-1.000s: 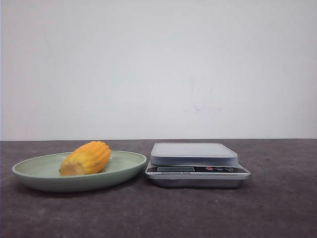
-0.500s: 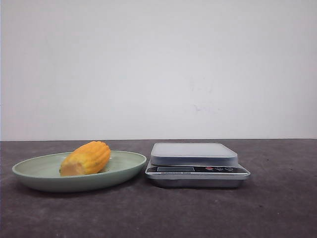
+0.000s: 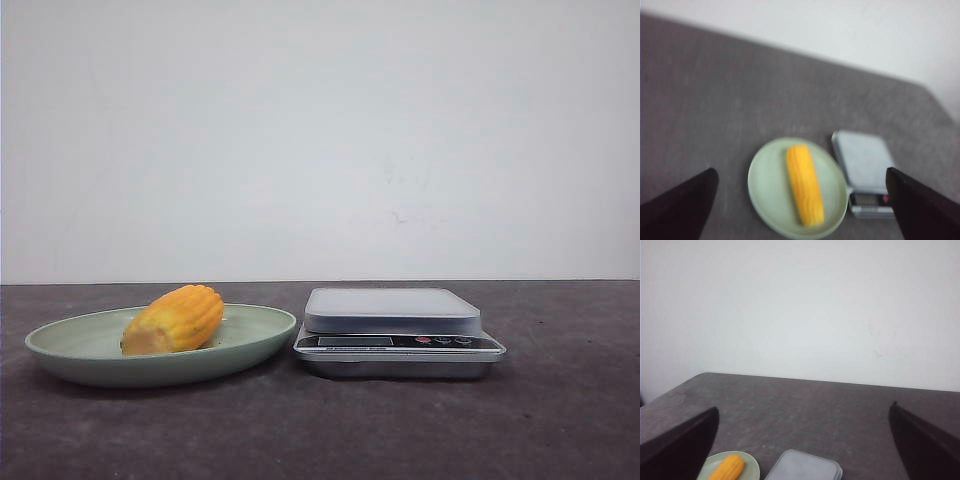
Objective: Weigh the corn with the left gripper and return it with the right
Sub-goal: 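Lower the left gripper onto the yellow corn cob on the plate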
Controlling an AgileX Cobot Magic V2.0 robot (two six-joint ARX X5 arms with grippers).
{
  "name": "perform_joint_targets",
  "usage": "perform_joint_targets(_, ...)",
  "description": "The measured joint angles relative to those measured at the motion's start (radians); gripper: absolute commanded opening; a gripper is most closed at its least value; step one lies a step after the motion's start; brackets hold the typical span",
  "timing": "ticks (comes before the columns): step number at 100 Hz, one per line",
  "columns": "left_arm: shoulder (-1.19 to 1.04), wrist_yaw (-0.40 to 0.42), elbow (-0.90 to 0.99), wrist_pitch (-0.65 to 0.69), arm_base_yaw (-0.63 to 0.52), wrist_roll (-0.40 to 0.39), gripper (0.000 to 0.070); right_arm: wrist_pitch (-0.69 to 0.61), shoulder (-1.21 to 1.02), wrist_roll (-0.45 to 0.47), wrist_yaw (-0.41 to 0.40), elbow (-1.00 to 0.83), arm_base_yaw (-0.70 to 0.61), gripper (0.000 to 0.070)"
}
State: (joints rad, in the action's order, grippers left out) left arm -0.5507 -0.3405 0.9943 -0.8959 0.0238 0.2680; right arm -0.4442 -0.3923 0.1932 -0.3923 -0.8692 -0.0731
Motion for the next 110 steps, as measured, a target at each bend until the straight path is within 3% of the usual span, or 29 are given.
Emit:
perform_joint_targets(19, -0.182, -0.068, 0.0, 0.026, -0.011, 0.021, 0.07, 0.0, -0.002, -0.011, 0.026, 0.0, 0.0, 0.07)
perform_joint_targets(39, -0.354, -0.125, 0.0, 0.203, -0.115, 0.127, 0.07, 0.0, -0.032, -0.034, 0.085, 0.0, 0.0, 0.07)
perform_joint_targets(63, -0.579, 0.045, 0.001, 0.304, -0.352, 0.15, 0.07, 0.0, -0.109, -0.037, 0.085, 0.0, 0.0, 0.07)
perform_joint_targets(73, -0.685, 0.071, 0.001, 0.351, -0.414, 0.147, 0.07, 0.0, -0.129, -0.031, 0.085, 0.0, 0.0, 0.0686)
perform_joint_targets(110, -1.022, 0.137, 0.012, 0.425, -0.434, 0.163, 0.07, 0.0, -0.139, -0.028, 0.08, 0.0, -0.001, 0.0684)
